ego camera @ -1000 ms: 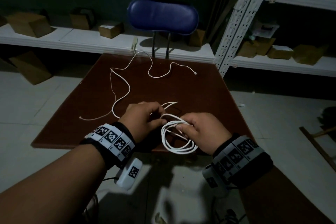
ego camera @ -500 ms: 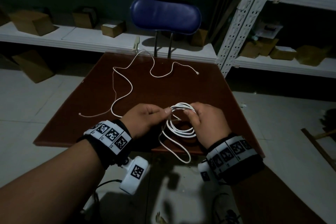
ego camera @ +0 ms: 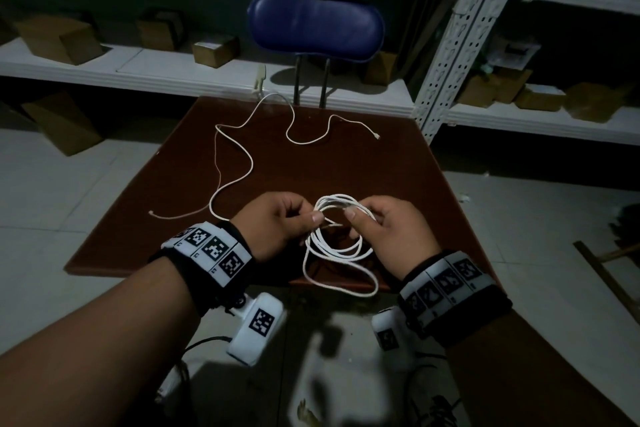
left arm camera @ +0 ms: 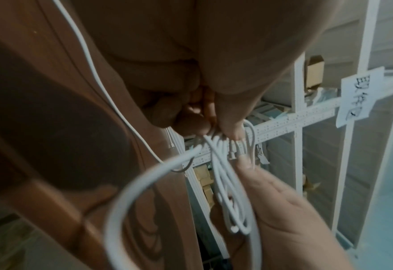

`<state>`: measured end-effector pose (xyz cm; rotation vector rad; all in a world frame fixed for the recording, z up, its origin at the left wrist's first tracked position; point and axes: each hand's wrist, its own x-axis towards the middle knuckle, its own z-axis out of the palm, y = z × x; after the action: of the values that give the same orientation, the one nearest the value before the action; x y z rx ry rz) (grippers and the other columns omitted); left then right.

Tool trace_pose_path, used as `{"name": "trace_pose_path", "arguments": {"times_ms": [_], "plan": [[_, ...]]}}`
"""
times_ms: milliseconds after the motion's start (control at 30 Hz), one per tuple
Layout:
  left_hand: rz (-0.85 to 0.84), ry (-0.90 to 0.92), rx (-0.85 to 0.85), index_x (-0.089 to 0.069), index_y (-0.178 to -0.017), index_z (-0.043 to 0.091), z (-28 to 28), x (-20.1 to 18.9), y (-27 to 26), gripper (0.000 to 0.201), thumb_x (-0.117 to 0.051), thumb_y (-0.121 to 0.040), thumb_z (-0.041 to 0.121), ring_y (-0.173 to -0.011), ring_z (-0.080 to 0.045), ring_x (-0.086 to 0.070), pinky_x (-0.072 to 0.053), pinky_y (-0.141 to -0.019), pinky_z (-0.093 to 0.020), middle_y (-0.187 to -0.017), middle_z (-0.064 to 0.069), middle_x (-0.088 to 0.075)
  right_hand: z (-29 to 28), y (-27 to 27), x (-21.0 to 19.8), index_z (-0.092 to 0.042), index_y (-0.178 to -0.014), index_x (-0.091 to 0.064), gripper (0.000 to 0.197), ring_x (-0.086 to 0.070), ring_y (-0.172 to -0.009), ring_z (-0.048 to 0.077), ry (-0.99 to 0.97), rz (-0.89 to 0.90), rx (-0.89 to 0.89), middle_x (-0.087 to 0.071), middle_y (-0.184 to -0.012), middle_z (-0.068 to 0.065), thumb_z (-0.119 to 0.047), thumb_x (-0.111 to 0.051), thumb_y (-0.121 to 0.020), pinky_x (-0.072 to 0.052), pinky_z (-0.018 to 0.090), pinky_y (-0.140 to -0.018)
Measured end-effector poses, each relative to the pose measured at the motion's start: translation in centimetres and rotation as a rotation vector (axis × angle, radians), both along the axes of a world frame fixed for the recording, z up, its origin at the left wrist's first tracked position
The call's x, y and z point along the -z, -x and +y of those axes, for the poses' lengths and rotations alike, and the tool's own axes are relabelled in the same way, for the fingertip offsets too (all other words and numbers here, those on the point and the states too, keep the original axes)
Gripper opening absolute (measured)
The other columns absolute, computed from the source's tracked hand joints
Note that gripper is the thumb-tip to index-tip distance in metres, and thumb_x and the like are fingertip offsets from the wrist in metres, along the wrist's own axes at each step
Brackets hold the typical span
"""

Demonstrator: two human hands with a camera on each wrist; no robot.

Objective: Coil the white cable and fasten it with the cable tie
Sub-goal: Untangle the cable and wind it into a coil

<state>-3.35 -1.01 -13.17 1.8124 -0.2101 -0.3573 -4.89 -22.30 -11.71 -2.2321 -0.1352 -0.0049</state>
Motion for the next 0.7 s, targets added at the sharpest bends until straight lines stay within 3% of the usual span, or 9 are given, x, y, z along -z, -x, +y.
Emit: {"name": "trace_pose_path", "arguments": {"times_ms": [167,333,433,500,600,700], "plan": [[-0.006,0.154,-0.152,-0.062,-0.067,0.015,0.3,-0.1,-0.6,0.035,-0.066,-0.092,0.039,-0.061,-0.027,-0.050,-0.042,-0.066,-0.038,-0.066,-0.012,-0.059,0.7,-0.1,0.6,-0.021,-0.099,-0.073,0.052,-0.073,-0.088,0.030,-0.410,0.249,0.220,-0.077,-0.091,0.008,-0.063,-0.043,-0.095,-0.061,0.050,-0.079],[0.015,0.356,-0.256,-0.060,-0.077,0.010,-0.2,-0.5,-0.8,0.024,-0.060,-0.098,0.022,-0.051,-0.017,-0.046,-0.039,-0.057,-0.029,-0.059,-0.003,-0.056,1.5,0.9,1.1,-0.008,-0.113,-0.066,0.065,-0.073,-0.093,0.037,-0.907,0.849,0.211,-0.075,-0.106,0.020,-0.062,-0.034,-0.099,-0.056,0.047,-0.079],[0.007,0.374,-0.265,-0.062,-0.074,0.011,-0.2,-0.2,-0.9,0.025,-0.063,-0.096,0.024,-0.053,-0.019,-0.047,-0.039,-0.059,-0.031,-0.060,-0.005,-0.057,1.8,1.2,1.6,-0.003,-0.115,-0.063,0.052,-0.073,-0.088,0.039,-1.014,1.021,0.188,-0.072,-0.112,0.024,-0.050,-0.048,-0.098,-0.055,0.039,-0.068],[-0.006,0.347,-0.268,-0.063,-0.074,0.012,0.0,-0.2,-0.9,0.026,-0.065,-0.094,0.027,-0.055,-0.020,-0.048,-0.041,-0.061,-0.033,-0.061,-0.006,-0.057,1.9,1.1,1.8,-0.002,-0.114,-0.061,0.040,-0.072,-0.082,0.035,-1.034,1.039,0.189,-0.071,-0.112,0.027,-0.037,-0.059,-0.094,-0.051,0.031,-0.058],[-0.019,0.332,-0.297,-0.064,-0.075,0.010,0.1,-0.3,-0.9,0.025,-0.063,-0.096,0.024,-0.055,-0.018,-0.050,-0.043,-0.062,-0.032,-0.060,-0.004,-0.059,2.3,0.9,1.9,0.001,-0.104,-0.065,0.016,-0.066,-0.068,0.024,-1.052,0.931,0.221,-0.072,-0.096,0.025,-0.006,-0.066,-0.089,-0.045,0.021,-0.055],[-0.021,0.311,-0.318,-0.065,-0.077,0.010,0.4,-0.2,-1.0,0.026,-0.064,-0.095,0.028,-0.057,-0.020,-0.052,-0.045,-0.063,-0.032,-0.061,-0.005,-0.061,2.1,0.5,2.5,0.003,-0.104,-0.066,0.027,-0.062,-0.055,0.018,-0.977,0.735,0.331,-0.068,-0.080,0.021,0.016,-0.066,-0.080,-0.040,0.019,-0.042]]}}
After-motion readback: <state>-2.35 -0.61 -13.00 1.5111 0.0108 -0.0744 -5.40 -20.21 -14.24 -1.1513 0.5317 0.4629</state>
